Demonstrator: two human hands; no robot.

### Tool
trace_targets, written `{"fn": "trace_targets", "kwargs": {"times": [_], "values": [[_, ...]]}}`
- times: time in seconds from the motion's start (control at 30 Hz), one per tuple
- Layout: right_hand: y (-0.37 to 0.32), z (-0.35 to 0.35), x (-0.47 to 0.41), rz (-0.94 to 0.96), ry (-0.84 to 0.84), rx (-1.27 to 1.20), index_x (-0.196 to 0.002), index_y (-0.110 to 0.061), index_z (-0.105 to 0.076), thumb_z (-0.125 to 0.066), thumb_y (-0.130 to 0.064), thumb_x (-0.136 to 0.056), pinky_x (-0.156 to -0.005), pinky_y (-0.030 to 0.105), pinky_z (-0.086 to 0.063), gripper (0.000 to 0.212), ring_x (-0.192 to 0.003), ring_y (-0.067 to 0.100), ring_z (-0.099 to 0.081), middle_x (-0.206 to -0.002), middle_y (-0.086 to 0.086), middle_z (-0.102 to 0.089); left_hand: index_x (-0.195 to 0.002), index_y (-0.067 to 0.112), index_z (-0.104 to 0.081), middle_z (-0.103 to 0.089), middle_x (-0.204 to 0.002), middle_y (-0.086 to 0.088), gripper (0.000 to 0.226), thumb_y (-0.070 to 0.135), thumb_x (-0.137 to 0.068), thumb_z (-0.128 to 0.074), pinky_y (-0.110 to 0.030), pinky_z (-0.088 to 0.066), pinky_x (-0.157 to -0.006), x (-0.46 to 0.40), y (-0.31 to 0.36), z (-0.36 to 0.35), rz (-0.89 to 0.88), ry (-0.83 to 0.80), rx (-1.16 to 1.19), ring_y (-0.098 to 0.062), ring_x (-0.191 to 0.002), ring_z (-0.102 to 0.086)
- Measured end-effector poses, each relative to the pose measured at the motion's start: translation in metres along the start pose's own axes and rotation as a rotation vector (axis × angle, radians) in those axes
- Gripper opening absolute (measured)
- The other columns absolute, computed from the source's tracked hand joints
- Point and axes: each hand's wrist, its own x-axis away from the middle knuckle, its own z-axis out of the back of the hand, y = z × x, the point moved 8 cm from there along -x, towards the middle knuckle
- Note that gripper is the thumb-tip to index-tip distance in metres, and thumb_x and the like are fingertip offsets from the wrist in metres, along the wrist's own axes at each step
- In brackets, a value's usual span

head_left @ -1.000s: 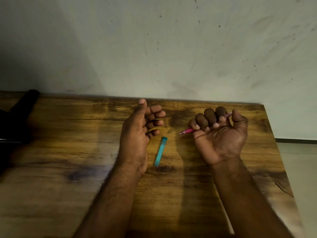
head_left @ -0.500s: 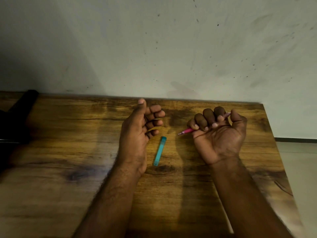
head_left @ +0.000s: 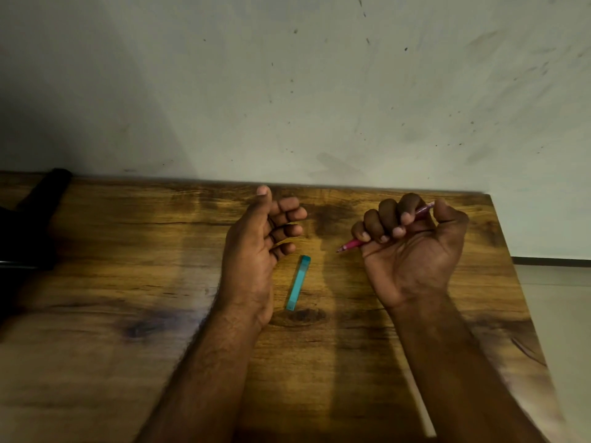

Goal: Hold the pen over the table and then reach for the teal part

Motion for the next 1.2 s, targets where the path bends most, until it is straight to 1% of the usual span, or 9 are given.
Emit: {"fn": "trace_targets", "kwargs": {"times": [0.17,0.3,0.37,0.53,0.67,0.73,0.87,1.03,1.2], "values": [[0.0,0.003,0.0,-0.013,0.024,-0.018,-0.067,-0.015,-0.043,-0.037,-0.044,-0.09,-0.059,0.033,-0.028,0.038,-0.057,0.016,-0.023,-0.056,-0.001,-0.03,-0.101,0.021,-0.077,-0.081,-0.1,-0.003,0.048,0.056,-0.101,-0.044,-0.033,-0.051,-0.078,0.0,0.0,0.0,0.009,0.001,0.007,-0.012,-0.085,-0.07],[0.002,0.006,0.0,-0.029,0.036,-0.05,-0.068,-0.015,-0.043,-0.026,-0.047,-0.098,-0.059,0.033,-0.028,0.047,-0.058,0.016,-0.023,-0.057,-0.001,-0.03,-0.1,0.021,-0.077,-0.081,-0.099,-0.003,0.048,0.055,-0.101,-0.044,-0.033,-0.05,-0.078,0.0,0.0,0.0,0.009,0.002,0.011,-0.012,-0.084,-0.07],[0.002,0.008,0.0,-0.022,0.051,-0.053,-0.066,-0.015,-0.042,-0.025,-0.046,-0.099,-0.059,0.032,-0.028,0.048,-0.057,0.016,-0.023,-0.056,-0.001,-0.03,-0.1,0.021,-0.077,-0.081,-0.099,-0.002,0.047,0.055,-0.101,-0.044,-0.034,-0.05,-0.078,0.0,0.001,-0.001,0.006,0.002,0.008,-0.013,-0.085,-0.07],[0.005,0.012,-0.001,-0.054,0.071,-0.095,-0.071,-0.016,-0.044,-0.029,-0.049,-0.098,-0.06,0.033,-0.028,0.046,-0.058,0.016,-0.024,-0.059,-0.001,-0.032,-0.1,0.021,-0.077,-0.081,-0.099,-0.002,0.048,0.055,-0.102,-0.043,-0.033,-0.05,-0.078,0.0,0.001,-0.001,0.001,0.004,0.001,-0.011,-0.084,-0.07],[0.004,0.013,-0.001,-0.051,0.077,-0.113,-0.068,-0.016,-0.042,-0.042,-0.046,-0.087,-0.06,0.032,-0.029,0.035,-0.057,0.015,-0.023,-0.057,-0.002,-0.031,-0.101,0.021,-0.076,-0.081,-0.098,-0.002,0.048,0.055,-0.102,-0.043,-0.032,-0.05,-0.077,0.001,0.001,-0.001,0.007,0.008,0.003,-0.011,-0.084,-0.07],[0.005,0.012,-0.001,-0.059,0.066,-0.136,-0.069,-0.017,-0.044,-0.04,-0.048,-0.089,-0.06,0.033,-0.03,0.038,-0.058,0.015,-0.025,-0.058,-0.002,-0.033,-0.101,0.02,-0.076,-0.081,-0.099,-0.002,0.048,0.054,-0.102,-0.043,-0.032,-0.05,-0.077,0.001,0.001,-0.002,0.004,0.007,0.0,-0.012,-0.084,-0.07],[0.007,0.015,-0.001,-0.058,0.074,-0.146,-0.068,-0.017,-0.044,-0.029,-0.049,-0.098,-0.06,0.033,-0.03,0.047,-0.058,0.016,-0.024,-0.058,-0.002,-0.032,-0.102,0.02,-0.076,-0.081,-0.099,-0.003,0.047,0.054,-0.102,-0.043,-0.032,-0.05,-0.077,0.002,0.003,-0.002,0.002,0.008,0.002,-0.013,-0.085,-0.069],[0.005,0.016,-0.001,-0.043,0.09,-0.14,-0.065,-0.017,-0.045,-0.041,-0.046,-0.086,-0.061,0.032,-0.03,0.036,-0.058,0.016,-0.023,-0.058,-0.001,-0.031,-0.101,0.02,-0.076,-0.081,-0.099,-0.003,0.047,0.054,-0.102,-0.043,-0.033,-0.051,-0.076,0.002,0.003,-0.002,-0.003,0.002,0.003,-0.014,-0.086,-0.069],[0.006,0.015,-0.001,-0.038,0.076,-0.17,-0.064,-0.017,-0.048,-0.04,-0.051,-0.088,-0.061,0.033,-0.029,0.042,-0.058,0.016,-0.024,-0.058,-0.001,-0.031,-0.101,0.02,-0.076,-0.081,-0.1,-0.004,0.048,0.055,-0.101,-0.044,-0.033,-0.051,-0.077,0.002,0.003,-0.001,-0.004,0.003,0.002,-0.014,-0.087,-0.069]]}}
